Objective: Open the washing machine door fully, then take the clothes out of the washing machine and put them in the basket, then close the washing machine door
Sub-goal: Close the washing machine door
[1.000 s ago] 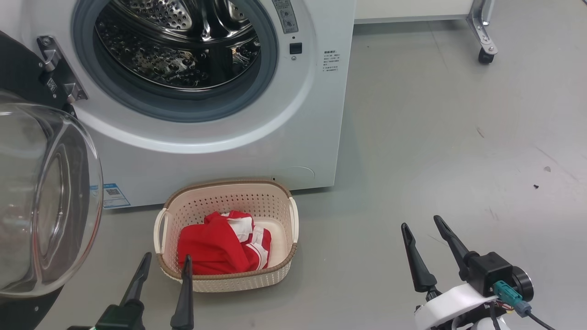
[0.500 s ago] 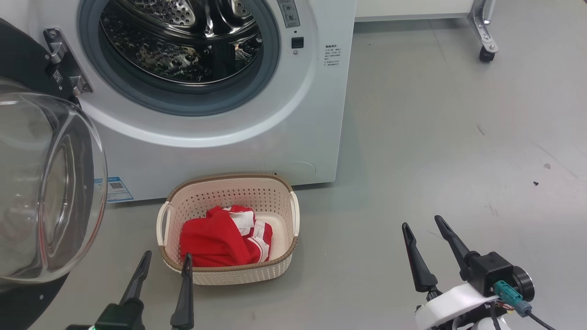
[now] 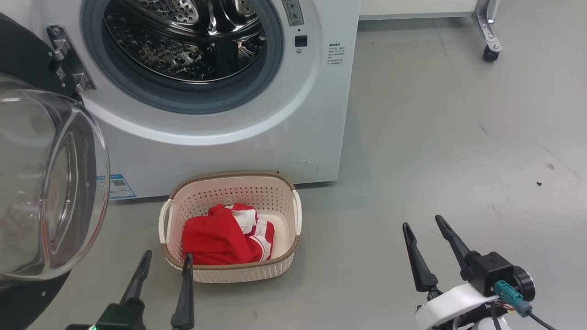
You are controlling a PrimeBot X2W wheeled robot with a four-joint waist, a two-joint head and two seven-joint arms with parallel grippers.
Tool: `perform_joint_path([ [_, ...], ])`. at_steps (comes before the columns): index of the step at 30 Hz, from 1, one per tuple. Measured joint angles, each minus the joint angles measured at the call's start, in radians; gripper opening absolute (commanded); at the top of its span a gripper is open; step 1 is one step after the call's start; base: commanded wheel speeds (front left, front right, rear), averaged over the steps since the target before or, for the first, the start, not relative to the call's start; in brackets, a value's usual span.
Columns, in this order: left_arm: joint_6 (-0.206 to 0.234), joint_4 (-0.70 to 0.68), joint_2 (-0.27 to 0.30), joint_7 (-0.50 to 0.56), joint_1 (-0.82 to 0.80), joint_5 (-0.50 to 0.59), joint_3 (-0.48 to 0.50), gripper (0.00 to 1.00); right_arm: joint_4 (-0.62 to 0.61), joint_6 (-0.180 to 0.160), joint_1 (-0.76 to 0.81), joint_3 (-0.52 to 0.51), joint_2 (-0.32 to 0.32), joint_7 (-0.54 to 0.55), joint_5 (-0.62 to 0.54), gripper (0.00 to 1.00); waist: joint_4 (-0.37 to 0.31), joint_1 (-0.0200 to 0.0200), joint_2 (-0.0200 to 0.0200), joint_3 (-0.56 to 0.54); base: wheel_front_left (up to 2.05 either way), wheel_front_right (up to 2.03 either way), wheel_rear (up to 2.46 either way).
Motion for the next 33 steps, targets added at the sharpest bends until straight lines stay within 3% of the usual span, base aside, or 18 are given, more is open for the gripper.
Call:
perform_joint_path([
  [13,0.000,0.001,0.000,0.001,-0.001,0.011,-0.027,1.00,-0.008,-0.001,0.000,-0.029,-0.012,0.000,-0.007,1.00,0.069,0.0000,0.0000,-0.001,0.00,0.00,0.00],
  [33,0.003,0.007,0.000,-0.001,-0.001,0.013,-0.021,1.00,-0.009,0.009,0.006,-0.012,-0.014,0.000,-0.015,1.00,0.309,0.0000,0.0000,-0.019,0.00,0.00,0.00],
])
